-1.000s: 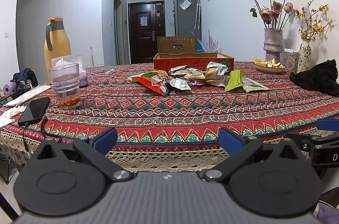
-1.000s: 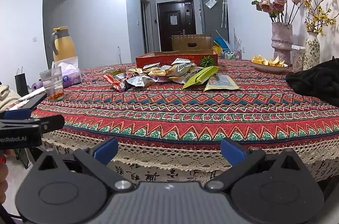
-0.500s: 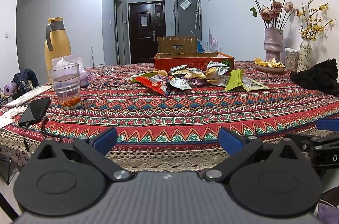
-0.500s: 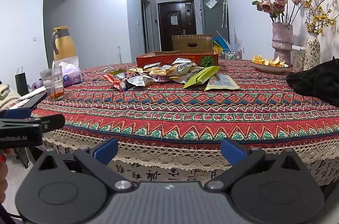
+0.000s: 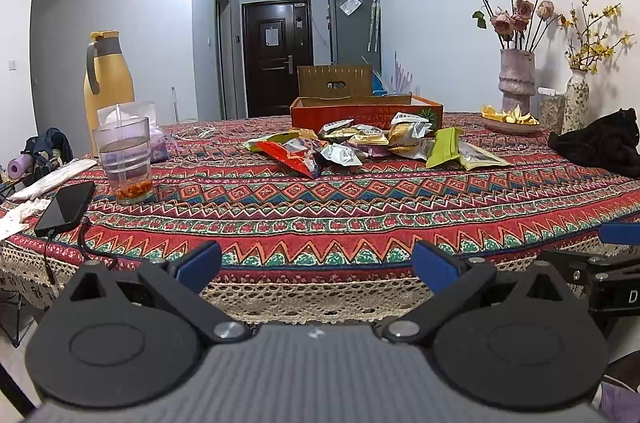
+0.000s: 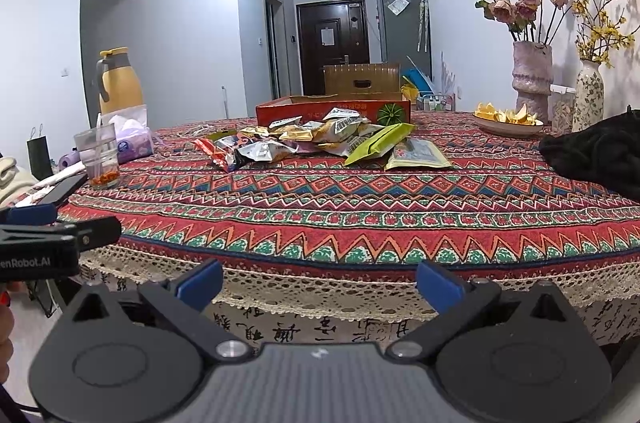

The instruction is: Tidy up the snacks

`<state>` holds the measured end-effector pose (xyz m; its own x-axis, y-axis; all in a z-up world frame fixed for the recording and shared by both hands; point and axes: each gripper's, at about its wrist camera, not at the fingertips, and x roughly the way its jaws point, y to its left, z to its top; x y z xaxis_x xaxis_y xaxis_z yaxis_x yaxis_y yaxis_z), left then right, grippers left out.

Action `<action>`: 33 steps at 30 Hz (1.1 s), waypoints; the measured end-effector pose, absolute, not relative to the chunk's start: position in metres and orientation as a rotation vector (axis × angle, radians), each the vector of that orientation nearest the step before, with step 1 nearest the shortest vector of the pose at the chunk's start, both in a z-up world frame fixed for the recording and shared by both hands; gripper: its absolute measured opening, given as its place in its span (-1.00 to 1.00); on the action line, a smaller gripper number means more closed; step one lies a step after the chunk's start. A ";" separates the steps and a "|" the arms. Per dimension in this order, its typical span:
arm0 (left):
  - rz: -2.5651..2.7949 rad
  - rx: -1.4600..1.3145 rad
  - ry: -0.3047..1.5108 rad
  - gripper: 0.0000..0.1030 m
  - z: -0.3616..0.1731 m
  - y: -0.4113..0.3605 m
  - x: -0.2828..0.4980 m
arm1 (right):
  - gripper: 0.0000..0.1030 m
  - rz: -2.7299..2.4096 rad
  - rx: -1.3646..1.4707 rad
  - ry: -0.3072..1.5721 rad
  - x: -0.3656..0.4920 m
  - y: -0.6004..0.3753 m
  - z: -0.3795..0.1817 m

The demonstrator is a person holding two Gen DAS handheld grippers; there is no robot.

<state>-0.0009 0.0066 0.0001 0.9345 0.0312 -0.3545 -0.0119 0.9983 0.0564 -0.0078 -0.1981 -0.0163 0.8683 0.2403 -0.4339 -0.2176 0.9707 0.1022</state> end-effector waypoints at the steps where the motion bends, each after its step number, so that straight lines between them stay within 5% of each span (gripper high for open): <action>1: 0.023 0.053 0.363 1.00 0.000 0.007 -0.001 | 1.00 0.239 0.051 0.461 -0.007 -0.198 -0.016; 33: 0.045 0.051 0.432 1.00 -0.004 0.007 0.035 | 1.00 0.218 0.054 0.454 0.023 -0.196 -0.018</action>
<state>0.0347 0.0075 -0.0041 0.9072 0.0540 -0.4171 -0.0323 0.9977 0.0590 0.0226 -0.1963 -0.0180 0.8758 0.2205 -0.4294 -0.1966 0.9754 0.0998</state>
